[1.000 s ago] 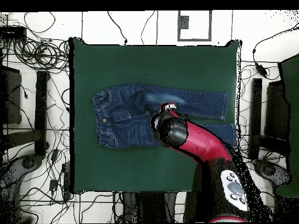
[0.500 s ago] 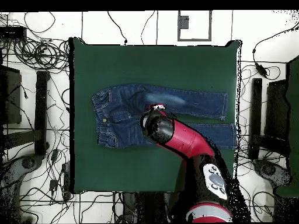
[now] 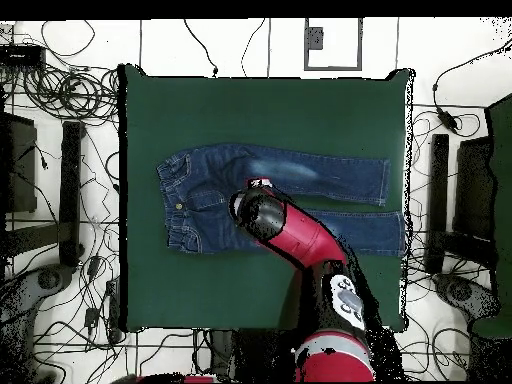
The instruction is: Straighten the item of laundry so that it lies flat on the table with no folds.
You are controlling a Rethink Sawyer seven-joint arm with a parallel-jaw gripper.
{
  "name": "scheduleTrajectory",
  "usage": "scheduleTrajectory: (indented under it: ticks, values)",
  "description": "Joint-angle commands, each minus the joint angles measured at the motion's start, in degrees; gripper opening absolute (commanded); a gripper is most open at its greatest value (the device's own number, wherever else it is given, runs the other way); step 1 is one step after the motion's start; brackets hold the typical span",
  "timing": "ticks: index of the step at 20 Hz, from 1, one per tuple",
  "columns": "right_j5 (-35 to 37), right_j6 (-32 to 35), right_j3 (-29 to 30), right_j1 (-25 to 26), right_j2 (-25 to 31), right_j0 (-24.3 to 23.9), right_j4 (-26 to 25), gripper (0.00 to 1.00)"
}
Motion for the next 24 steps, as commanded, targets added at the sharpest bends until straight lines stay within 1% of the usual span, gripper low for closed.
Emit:
scheduleTrajectory:
  ticks: [1, 3, 6, 10, 13, 18, 21, 24]
  values:
    - [-1.15, 16.37, -0.55, 3.67, 2.29, 4.49, 7.67, 1.00]
    - [-0.87, 15.89, 0.08, 3.19, 2.18, 4.94, 8.63, 1.00]
    - [-1.58, 14.15, 2.04, 2.21, 3.65, 3.72, 9.22, 1.00]
    - [-0.82, 14.07, 3.07, 1.35, 3.44, 4.54, 10.23, 1.00]
    - [-1.17, 13.46, 3.56, 1.20, 4.58, 4.29, 10.94, 1.00]
    - [-2.74, 11.54, 4.86, 1.31, 7.61, 1.93, 10.89, 1.00]
    - [-2.05, 11.05, 4.28, 1.85, 7.60, 1.84, 10.95, 1.00]
    - [-3.76, 9.89, 6.53, 1.34, 10.09, -0.40, 10.24, 1.00]
